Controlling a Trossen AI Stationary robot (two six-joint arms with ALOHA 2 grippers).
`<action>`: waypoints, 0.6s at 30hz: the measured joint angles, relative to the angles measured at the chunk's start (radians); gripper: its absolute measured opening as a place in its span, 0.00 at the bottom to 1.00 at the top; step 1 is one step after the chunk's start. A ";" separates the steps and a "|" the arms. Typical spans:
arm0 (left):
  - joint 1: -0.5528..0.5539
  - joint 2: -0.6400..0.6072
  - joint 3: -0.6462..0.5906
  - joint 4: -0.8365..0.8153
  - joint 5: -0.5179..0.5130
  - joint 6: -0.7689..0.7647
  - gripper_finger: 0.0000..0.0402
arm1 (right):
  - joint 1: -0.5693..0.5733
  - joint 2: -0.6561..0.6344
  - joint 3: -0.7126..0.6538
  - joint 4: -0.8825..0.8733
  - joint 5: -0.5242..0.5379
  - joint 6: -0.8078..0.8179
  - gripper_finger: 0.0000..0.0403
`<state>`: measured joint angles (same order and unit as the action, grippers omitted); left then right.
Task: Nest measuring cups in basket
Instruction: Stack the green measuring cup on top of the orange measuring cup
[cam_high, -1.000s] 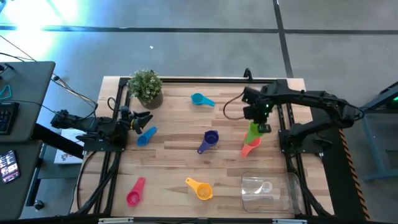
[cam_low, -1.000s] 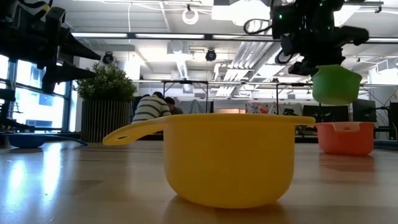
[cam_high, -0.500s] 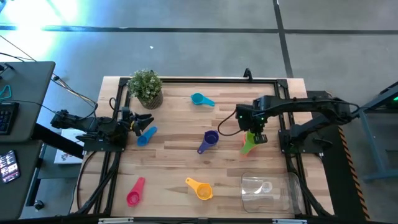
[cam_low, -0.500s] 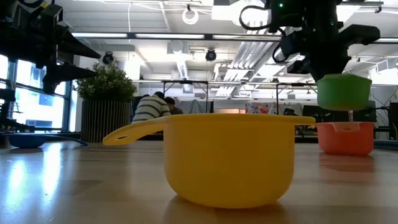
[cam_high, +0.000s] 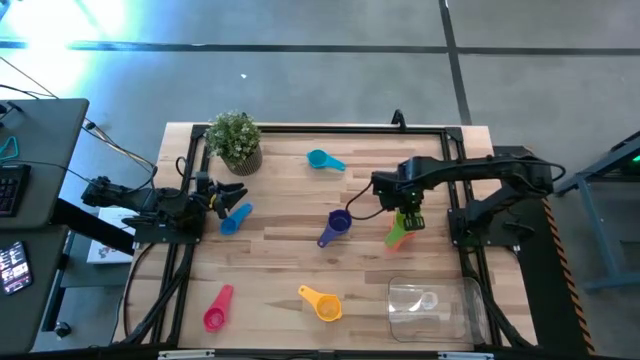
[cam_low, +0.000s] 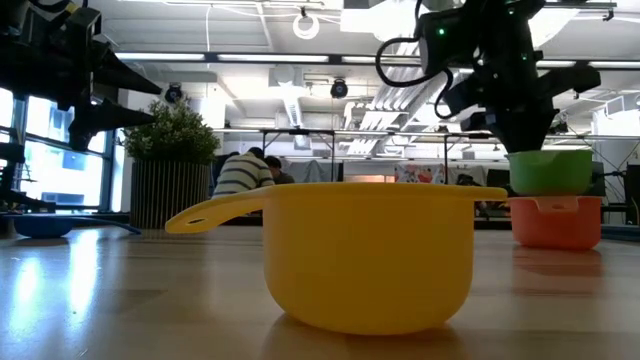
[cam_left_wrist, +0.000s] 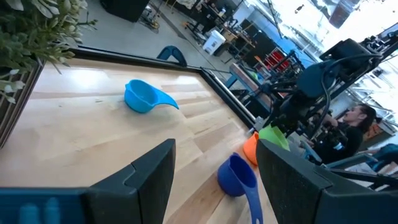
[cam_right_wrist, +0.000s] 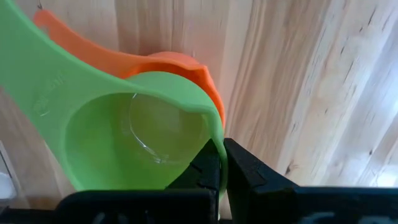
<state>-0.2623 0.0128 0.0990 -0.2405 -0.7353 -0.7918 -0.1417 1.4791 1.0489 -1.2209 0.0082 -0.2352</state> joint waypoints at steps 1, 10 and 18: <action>0.000 0.000 0.000 0.000 0.000 0.000 0.54 | 0.000 0.002 0.000 -0.001 0.000 0.000 0.00; 0.000 0.000 0.000 -0.001 0.000 0.027 0.54 | 0.001 0.002 0.000 0.002 -0.003 -0.036 0.00; 0.000 0.000 0.000 -0.002 0.000 0.030 0.54 | 0.001 0.013 0.000 0.015 -0.025 -0.036 0.00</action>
<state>-0.2623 0.0130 0.0990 -0.2420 -0.7353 -0.7620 -0.1410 1.4919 1.0489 -1.2057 -0.0171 -0.2716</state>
